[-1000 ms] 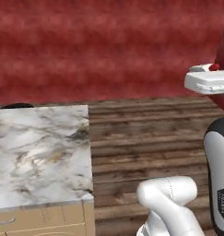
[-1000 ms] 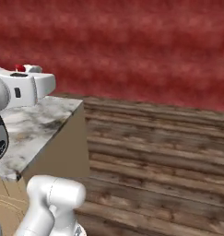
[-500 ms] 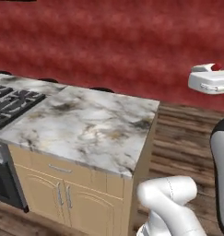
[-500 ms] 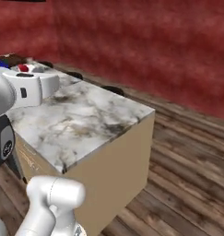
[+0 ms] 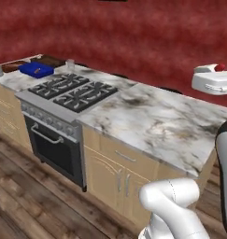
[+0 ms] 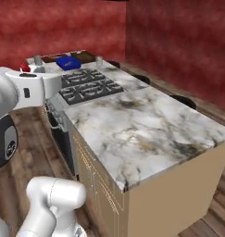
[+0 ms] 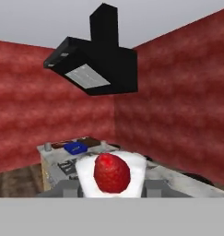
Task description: Take the cake and donut from the fridge and place them on the empty tray on the dining counter.
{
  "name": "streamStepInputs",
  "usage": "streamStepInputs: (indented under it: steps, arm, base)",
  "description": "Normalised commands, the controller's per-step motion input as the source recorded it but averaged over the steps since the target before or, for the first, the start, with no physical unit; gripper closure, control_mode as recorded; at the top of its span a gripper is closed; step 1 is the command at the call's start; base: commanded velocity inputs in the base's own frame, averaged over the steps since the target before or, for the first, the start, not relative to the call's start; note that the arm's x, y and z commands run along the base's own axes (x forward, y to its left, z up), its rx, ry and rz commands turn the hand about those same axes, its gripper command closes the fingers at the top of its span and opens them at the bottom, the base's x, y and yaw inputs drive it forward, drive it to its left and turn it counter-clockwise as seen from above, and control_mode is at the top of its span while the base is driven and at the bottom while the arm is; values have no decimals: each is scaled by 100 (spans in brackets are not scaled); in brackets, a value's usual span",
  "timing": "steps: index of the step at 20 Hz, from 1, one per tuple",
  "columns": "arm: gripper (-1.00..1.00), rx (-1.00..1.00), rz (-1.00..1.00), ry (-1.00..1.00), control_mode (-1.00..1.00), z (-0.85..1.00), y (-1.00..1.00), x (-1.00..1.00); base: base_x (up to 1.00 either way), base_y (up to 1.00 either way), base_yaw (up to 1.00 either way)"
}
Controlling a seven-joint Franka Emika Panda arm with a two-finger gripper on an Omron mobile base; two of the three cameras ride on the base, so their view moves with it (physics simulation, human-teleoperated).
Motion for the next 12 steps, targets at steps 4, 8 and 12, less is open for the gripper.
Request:
streamStepInputs:
  steps: [4,8,12]
  arm:
    - [100,0,0,0,100,0,0,0]
    - [100,0,0,0,100,0,0,0]
    - [100,0,0,0,100,0,0,0]
  base:
    - [10,100,3]
    - [18,56,2]
    - [55,100,-4]
